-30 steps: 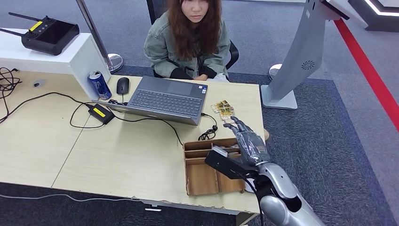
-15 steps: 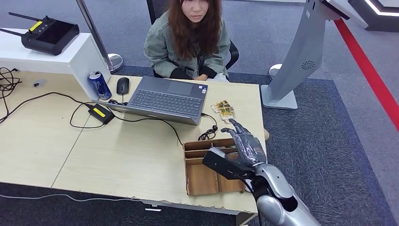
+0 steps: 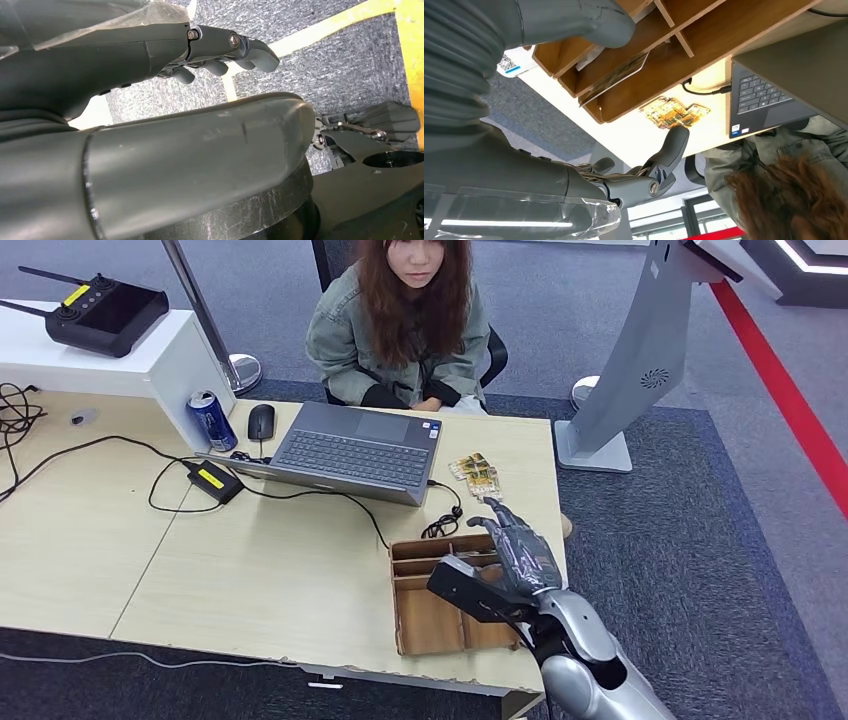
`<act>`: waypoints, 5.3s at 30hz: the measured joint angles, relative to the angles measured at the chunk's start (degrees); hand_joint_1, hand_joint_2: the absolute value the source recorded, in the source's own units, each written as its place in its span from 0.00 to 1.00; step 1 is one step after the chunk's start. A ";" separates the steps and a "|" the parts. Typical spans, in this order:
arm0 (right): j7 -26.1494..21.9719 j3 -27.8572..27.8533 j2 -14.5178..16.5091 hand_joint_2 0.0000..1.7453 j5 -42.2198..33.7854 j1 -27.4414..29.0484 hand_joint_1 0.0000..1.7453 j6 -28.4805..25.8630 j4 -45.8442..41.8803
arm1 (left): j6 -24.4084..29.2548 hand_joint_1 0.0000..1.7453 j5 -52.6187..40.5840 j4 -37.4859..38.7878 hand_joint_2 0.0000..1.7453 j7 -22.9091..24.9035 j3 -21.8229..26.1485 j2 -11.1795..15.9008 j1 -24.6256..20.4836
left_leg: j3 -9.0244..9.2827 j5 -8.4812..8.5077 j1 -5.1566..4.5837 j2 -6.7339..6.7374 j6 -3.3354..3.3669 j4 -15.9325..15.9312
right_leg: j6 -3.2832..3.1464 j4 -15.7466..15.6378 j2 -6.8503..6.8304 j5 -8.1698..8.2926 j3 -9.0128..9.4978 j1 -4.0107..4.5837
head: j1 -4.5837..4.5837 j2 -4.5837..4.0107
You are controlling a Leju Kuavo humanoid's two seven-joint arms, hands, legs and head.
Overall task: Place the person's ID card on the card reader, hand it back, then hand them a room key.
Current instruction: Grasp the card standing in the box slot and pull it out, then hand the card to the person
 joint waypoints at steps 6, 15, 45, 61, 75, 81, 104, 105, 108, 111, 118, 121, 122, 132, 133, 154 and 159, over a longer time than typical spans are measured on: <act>-0.07 -0.02 0.10 1.00 0.00 0.13 0.35 -0.02 0.56 | 0.02 0.00 -0.01 0.00 0.00 -0.22 0.06 0.00 0.00 | 0.00 0.00 0.00 0.00 0.00 0.00 | 0.00 0.00 0.00 0.00 0.00 0.00 | 0.00 0.00; 0.04 -0.11 0.12 1.00 0.18 0.21 0.40 -0.42 1.14 | 0.51 0.00 0.00 0.00 0.00 -0.33 0.27 0.00 0.00 | 0.00 0.00 0.00 0.00 0.00 0.00 | 0.00 0.00 0.00 0.00 0.00 0.00 | -0.01 0.00; 0.19 -1.80 0.22 1.00 1.33 0.35 0.48 -2.64 5.87 | 0.79 0.00 -0.01 0.00 0.00 0.12 0.33 0.00 0.00 | 0.00 0.00 0.00 0.00 0.00 0.00 | 0.00 0.00 0.00 0.00 0.00 0.00 | 0.01 0.00; -0.07 -3.02 0.42 1.00 1.62 0.22 0.61 -3.46 7.51 | 0.96 0.00 -0.01 0.00 0.00 0.24 0.33 0.00 0.00 | 0.00 0.00 0.00 0.00 0.00 0.00 | 0.00 0.00 0.00 0.00 0.00 0.00 | 0.01 0.00; -0.18 -3.56 1.24 1.00 1.89 -0.21 0.89 -3.67 8.79 | 0.94 0.00 -0.01 0.00 0.00 0.22 0.33 0.00 -0.01 | 0.00 0.00 0.00 0.00 0.00 0.00 | 0.00 0.00 0.00 0.00 0.00 0.00 | 0.00 0.00; -0.18 -3.91 1.59 1.00 2.04 -0.21 0.91 -3.81 9.09 | 0.94 0.00 -0.01 0.00 0.00 0.22 0.33 0.00 -0.01 | 0.00 0.00 0.00 0.00 0.00 0.00 | 0.00 0.00 0.00 0.00 0.00 0.00 | -0.01 0.00; -2.90 -10.85 2.78 1.00 -9.34 -1.16 0.94 -8.76 6.90 | 1.38 0.00 -0.01 0.00 0.00 0.25 0.89 0.00 -0.03 | 0.01 0.00 0.00 0.00 0.00 0.00 | 0.00 0.00 0.00 0.01 0.01 0.00 | 0.01 0.00; -3.12 -11.21 2.82 1.00 -9.86 -1.24 0.94 -8.95 6.80 | 1.39 0.00 -0.01 0.00 0.00 0.27 0.90 0.00 -0.03 | 0.01 0.00 0.00 0.00 0.00 0.00 | 0.00 0.00 0.00 0.01 0.01 0.00 | 0.01 0.00; -3.69 -12.02 2.93 1.00 -11.03 -1.51 0.94 -9.51 6.69 | 1.38 0.00 -0.01 0.00 0.00 0.33 0.91 0.00 -0.03 | 0.01 0.00 0.00 0.00 0.00 0.00 | 0.00 0.00 0.00 0.01 0.01 0.00 | 0.01 0.00; -4.20 -12.50 3.01 1.00 -11.77 -1.77 0.95 -10.05 6.70 | 1.38 0.00 -0.01 0.00 0.00 0.46 0.90 0.00 -0.03 | 0.01 0.00 0.00 0.00 0.00 0.00 | 0.00 0.00 0.00 0.01 0.00 0.00 | 0.01 0.00; -5.82 -13.55 3.42 1.00 -15.45 -2.86 1.00 -11.55 6.84 | 1.19 0.00 -0.01 0.00 0.00 1.16 0.90 -0.01 -0.04 | 0.00 0.00 0.00 0.01 0.00 0.00 | 0.00 0.01 0.00 0.01 0.01 0.00 | 0.00 0.00; -6.82 -14.03 4.21 1.00 -18.75 -4.30 1.00 -11.99 6.93 | 1.12 0.00 -0.01 0.00 0.00 1.72 0.85 -0.02 -0.03 | 0.00 0.01 0.00 0.01 0.00 0.00 | 0.00 0.01 0.00 0.01 0.00 0.00 | 0.00 0.00; -7.09 -14.25 4.61 1.00 -20.10 -5.12 1.00 -12.12 7.01 | 1.11 0.00 -0.01 0.00 0.00 1.89 0.79 -0.02 -0.04 | 0.00 0.01 0.00 0.02 0.00 0.00 | 0.01 0.01 0.01 0.02 0.00 0.00 | 0.00 0.00; -8.49 -14.43 8.26 1.00 -29.88 -13.75 1.00 -14.34 7.75 | 0.96 0.00 -0.01 0.00 0.00 3.07 -0.62 -0.12 -0.06 | -0.01 0.02 0.00 0.05 -0.01 0.00 | 0.00 0.05 0.08 0.05 -0.03 -0.01 | 0.00 0.00; -8.49 -14.38 8.88 1.00 -30.84 -15.48 1.00 -14.79 8.15 | 0.91 0.00 -0.01 0.00 0.00 3.29 -0.89 -0.13 -0.09 | -0.01 0.02 0.00 0.06 -0.01 0.00 | 0.00 0.05 0.09 0.05 -0.03 -0.01 | 0.00 0.00; -12.86 -12.23 15.15 0.00 -42.26 -27.42 0.00 -17.31 18.27 | -0.17 0.00 -0.01 0.00 0.00 4.19 -3.57 -0.67 -0.01 | -0.03 0.04 0.00 0.00 -0.01 0.01 | 0.01 0.04 0.02 0.04 -0.03 0.00 | 0.01 0.00; -15.17 -11.91 15.28 0.00 -47.95 -24.77 0.00 -15.92 16.36 | -0.04 0.00 0.04 0.00 0.00 3.60 -3.55 -0.63 0.01 | -0.01 0.04 0.00 0.00 -0.01 0.01 | 0.01 0.04 0.03 0.04 -0.03 0.00 | 0.00 0.01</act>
